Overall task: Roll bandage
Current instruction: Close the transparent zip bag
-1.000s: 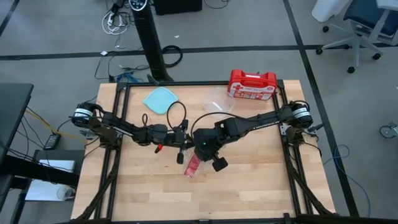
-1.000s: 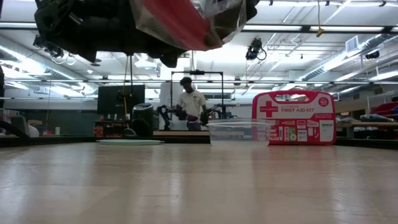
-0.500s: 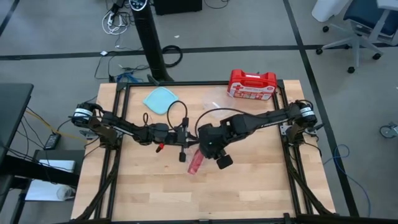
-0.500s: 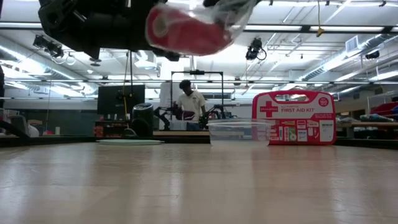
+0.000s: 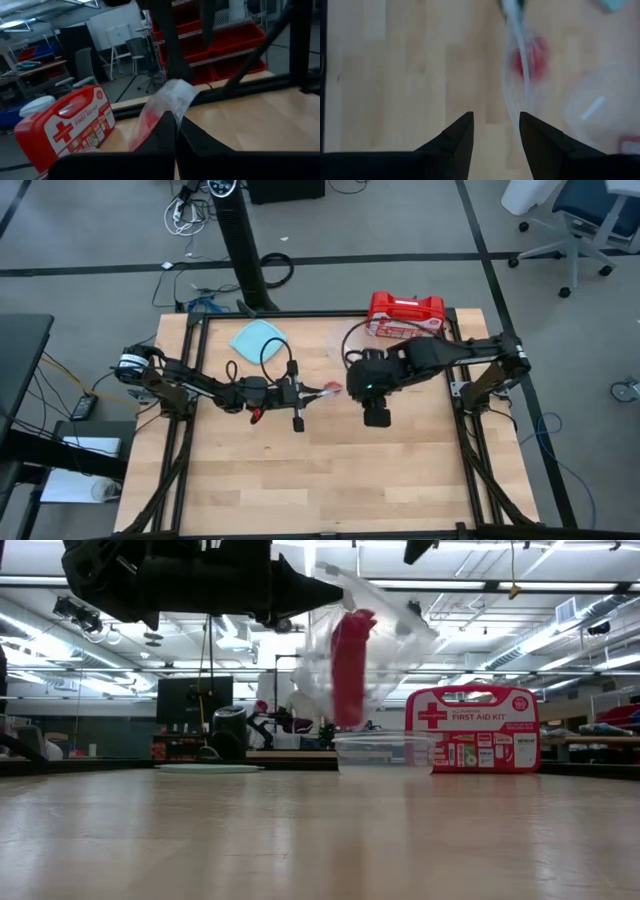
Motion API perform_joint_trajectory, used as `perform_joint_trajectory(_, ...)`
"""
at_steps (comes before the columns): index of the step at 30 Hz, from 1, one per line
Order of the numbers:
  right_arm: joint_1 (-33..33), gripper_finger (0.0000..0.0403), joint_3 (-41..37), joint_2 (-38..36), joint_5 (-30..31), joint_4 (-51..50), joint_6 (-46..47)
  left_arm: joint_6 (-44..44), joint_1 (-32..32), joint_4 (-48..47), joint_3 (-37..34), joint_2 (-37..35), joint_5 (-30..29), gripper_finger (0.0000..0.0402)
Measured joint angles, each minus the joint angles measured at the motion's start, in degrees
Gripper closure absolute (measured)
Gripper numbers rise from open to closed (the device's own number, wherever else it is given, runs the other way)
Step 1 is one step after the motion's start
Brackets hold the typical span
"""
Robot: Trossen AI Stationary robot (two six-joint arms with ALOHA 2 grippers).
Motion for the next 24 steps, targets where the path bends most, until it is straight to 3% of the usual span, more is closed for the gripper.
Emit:
perform_joint_trajectory(6,0.5,0.0247,0.0,-1.5,6.0,5.9,-0.4,-3.5,0.0,0.0,0.0,0.0,-4.1,0.0401)
perform_joint_trajectory(11,0.7,0.0247,-0.5,1.6,6.2,15.2,-5.6,-6.5,0.0,-0.6,0.0,0.0,-4.2,0.0401)
perform_joint_trajectory(17,0.5,0.0247,-2.4,3.4,10.5,22.2,-11.4,-7.7,-0.9,-0.5,0.0,0.0,-3.5,0.0401)
perform_joint_trajectory(24,-0.2,0.0247,-2.5,5.0,7.7,23.9,-14.0,-8.1,-1.2,-0.1,0.0,0.0,-3.1,0.0401)
